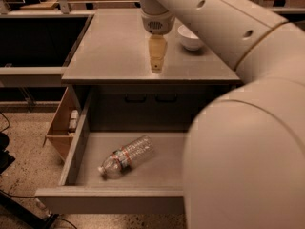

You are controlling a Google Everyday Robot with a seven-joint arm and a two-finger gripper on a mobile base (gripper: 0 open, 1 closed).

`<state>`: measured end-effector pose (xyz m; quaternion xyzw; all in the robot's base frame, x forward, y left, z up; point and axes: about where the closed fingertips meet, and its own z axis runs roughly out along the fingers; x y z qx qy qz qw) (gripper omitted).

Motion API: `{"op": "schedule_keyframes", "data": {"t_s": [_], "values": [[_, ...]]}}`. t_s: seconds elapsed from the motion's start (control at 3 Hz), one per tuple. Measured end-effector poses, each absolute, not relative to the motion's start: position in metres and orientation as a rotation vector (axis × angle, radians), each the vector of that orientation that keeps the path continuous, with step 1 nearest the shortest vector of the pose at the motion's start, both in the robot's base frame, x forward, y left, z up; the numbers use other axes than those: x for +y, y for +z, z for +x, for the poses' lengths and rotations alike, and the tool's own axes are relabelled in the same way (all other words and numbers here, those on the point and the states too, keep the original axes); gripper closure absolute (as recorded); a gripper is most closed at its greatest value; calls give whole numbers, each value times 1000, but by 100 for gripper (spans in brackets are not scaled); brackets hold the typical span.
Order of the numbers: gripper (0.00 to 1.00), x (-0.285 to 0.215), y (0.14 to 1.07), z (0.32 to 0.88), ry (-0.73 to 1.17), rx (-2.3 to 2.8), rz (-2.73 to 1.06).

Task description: Place water bottle into top drawer

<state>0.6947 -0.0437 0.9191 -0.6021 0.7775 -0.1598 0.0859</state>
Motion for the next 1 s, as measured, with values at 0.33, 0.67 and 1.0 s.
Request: {"op": "schedule_keyframes", "data": {"t_s": [0.33, 0.67, 1.0], "values": [[0, -46, 894, 780, -490, 2321, -1606], [0, -39, 842, 839, -407, 2380, -1487], [0, -39, 842, 839, -406, 2380, -1488]]}}
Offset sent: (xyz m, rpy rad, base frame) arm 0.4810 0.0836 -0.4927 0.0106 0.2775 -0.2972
